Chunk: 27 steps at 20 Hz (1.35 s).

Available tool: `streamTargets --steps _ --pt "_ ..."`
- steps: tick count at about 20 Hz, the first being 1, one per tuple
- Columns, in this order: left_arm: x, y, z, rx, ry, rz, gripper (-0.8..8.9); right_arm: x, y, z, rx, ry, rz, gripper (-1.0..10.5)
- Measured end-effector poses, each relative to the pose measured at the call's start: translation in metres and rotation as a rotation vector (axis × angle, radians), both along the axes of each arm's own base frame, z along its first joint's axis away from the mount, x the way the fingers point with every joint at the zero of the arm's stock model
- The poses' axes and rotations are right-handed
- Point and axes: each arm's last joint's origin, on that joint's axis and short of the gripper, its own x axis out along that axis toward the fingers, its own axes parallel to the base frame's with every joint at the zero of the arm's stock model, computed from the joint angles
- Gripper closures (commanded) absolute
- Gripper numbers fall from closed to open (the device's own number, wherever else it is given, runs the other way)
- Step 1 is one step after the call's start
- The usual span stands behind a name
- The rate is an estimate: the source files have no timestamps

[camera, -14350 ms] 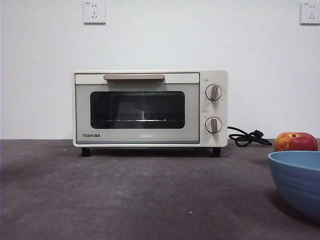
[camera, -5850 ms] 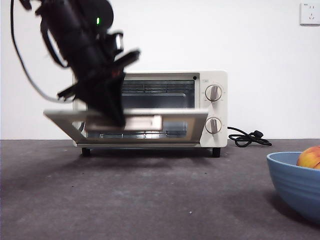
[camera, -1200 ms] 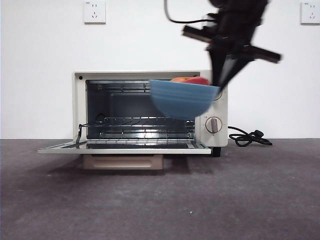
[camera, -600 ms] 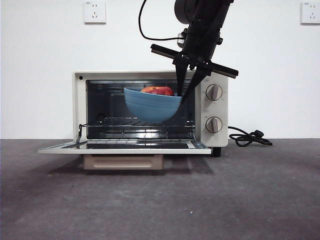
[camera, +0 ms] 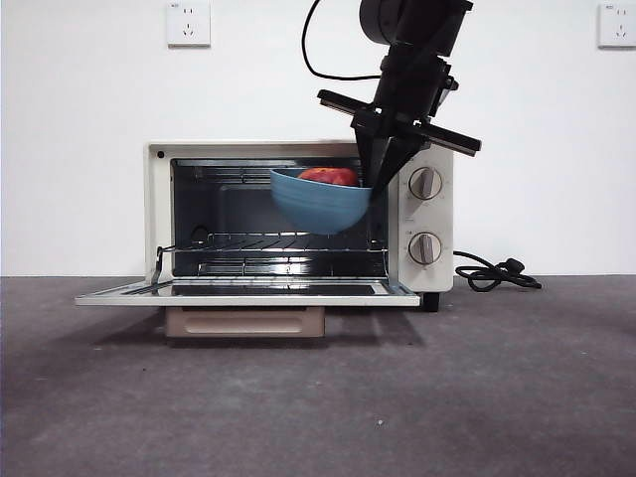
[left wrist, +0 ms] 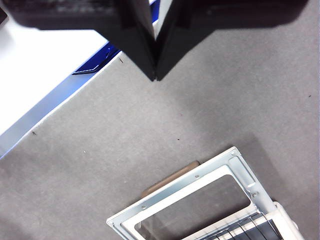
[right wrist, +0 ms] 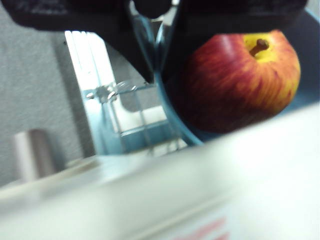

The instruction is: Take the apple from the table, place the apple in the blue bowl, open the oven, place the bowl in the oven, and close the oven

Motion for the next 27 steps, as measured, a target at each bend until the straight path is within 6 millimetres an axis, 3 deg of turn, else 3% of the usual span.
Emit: streamTargets --steps 16,20,27 --pt "0.0 0.0 0.0 -0.003 0.002 -0.003 8.19 0.007 0.0 -0.014 0.001 0.035 -0.027 9.6" --pt "0.0 0.0 0.0 -0.003 0.002 -0.003 8.19 0.007 0.0 -0.013 0.003 0.03 -0.027 7.6" --pt "0.0 0.0 0.0 -0.003 0.002 -0.003 8.19 0.011 0.003 -0.011 0.006 -0.032 0.014 7.6"
